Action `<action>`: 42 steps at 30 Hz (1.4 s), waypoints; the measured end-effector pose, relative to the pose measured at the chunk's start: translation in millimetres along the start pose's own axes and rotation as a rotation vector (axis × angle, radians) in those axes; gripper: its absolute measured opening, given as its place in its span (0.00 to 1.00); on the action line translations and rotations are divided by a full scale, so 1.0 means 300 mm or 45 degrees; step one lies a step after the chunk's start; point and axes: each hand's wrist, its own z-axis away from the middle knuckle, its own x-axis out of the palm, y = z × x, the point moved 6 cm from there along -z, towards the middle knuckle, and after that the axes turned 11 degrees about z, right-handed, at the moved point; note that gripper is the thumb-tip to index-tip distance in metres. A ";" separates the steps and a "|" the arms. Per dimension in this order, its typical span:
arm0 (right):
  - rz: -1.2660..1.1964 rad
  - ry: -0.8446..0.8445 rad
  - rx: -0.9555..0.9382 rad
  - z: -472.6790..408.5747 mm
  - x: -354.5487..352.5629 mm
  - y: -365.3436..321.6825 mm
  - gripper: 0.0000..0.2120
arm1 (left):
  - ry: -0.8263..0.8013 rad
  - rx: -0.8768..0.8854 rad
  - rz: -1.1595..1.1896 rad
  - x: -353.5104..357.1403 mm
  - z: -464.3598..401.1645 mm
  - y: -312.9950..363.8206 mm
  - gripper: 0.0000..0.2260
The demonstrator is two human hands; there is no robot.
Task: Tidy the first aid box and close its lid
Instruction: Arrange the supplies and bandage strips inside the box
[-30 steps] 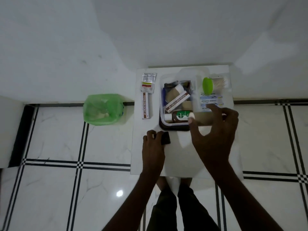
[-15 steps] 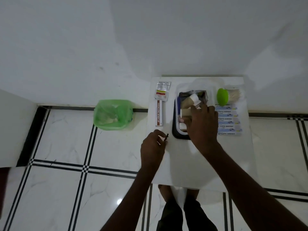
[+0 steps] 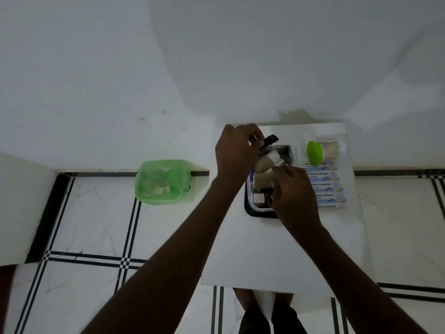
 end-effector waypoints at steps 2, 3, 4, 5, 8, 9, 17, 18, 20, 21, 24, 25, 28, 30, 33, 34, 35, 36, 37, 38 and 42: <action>-0.006 -0.024 0.015 -0.005 -0.008 0.005 0.16 | -0.071 0.056 -0.169 0.058 -0.035 -0.011 0.03; -0.023 -0.066 0.032 -0.007 -0.009 0.006 0.16 | -0.091 0.084 -0.240 0.076 -0.045 -0.014 0.03; -0.041 -0.094 0.043 -0.007 -0.009 0.007 0.16 | -0.112 0.110 -0.298 0.092 -0.050 -0.022 0.04; -0.059 -0.101 0.052 -0.008 -0.014 0.010 0.16 | -0.137 0.130 -0.351 0.105 -0.053 -0.022 0.04; -0.095 -0.060 0.037 -0.008 -0.032 0.013 0.25 | -0.240 0.160 -0.524 0.133 -0.039 -0.005 0.02; -0.107 -0.052 0.029 -0.023 -0.034 0.021 0.26 | -0.276 0.163 -0.586 0.143 -0.048 0.010 0.01; -0.080 -0.143 0.012 -0.007 -0.002 0.030 0.14 | -0.401 0.288 -0.775 0.190 -0.020 0.036 0.08; -0.067 -0.155 0.008 -0.005 0.002 0.029 0.15 | -0.411 0.291 -0.766 0.192 -0.016 0.039 0.08; -0.045 -0.156 0.000 -0.005 0.008 0.027 0.17 | -0.446 0.308 -0.789 0.197 -0.013 0.035 0.07; -0.034 -0.156 -0.015 -0.006 0.014 0.024 0.17 | -0.448 0.331 -0.807 0.196 -0.013 0.035 0.06; 0.013 -0.176 -0.066 -0.013 0.028 0.015 0.20 | -0.464 0.291 -0.910 0.179 -0.018 0.017 0.03; 0.020 -0.187 -0.070 -0.016 0.030 0.012 0.20 | -0.437 0.326 -0.931 0.176 -0.019 0.011 0.06; 0.019 -0.210 -0.064 -0.018 0.035 0.007 0.21 | -0.334 0.326 -0.870 0.158 -0.011 0.018 0.10; 0.017 -0.215 -0.070 -0.019 0.033 0.010 0.21 | -0.384 0.302 -0.810 0.158 -0.003 0.035 0.06; -0.043 -0.146 -0.076 -0.035 -0.007 0.017 0.15 | -0.342 0.231 -0.733 0.139 -0.001 0.041 0.02; -0.065 -0.103 -0.056 -0.046 -0.030 0.025 0.15 | -0.259 0.210 -0.671 0.124 0.000 0.046 0.02; -0.074 -0.047 -0.024 -0.058 -0.059 0.047 0.15 | -0.202 0.204 -0.599 0.125 0.005 0.059 0.01; -0.076 0.023 0.010 -0.075 -0.087 0.068 0.15 | -0.148 0.194 -0.510 0.125 0.018 0.062 0.02; -0.065 0.100 0.058 -0.097 -0.114 0.106 0.15 | -0.150 0.182 -0.400 0.133 0.029 0.073 0.05; -0.050 0.152 0.117 -0.121 -0.129 0.152 0.15 | -0.171 0.185 -0.299 0.144 0.039 0.084 0.07; 0.164 -0.035 0.208 -0.222 -0.075 0.362 0.29 | -0.186 0.219 -0.129 0.186 0.067 0.111 0.10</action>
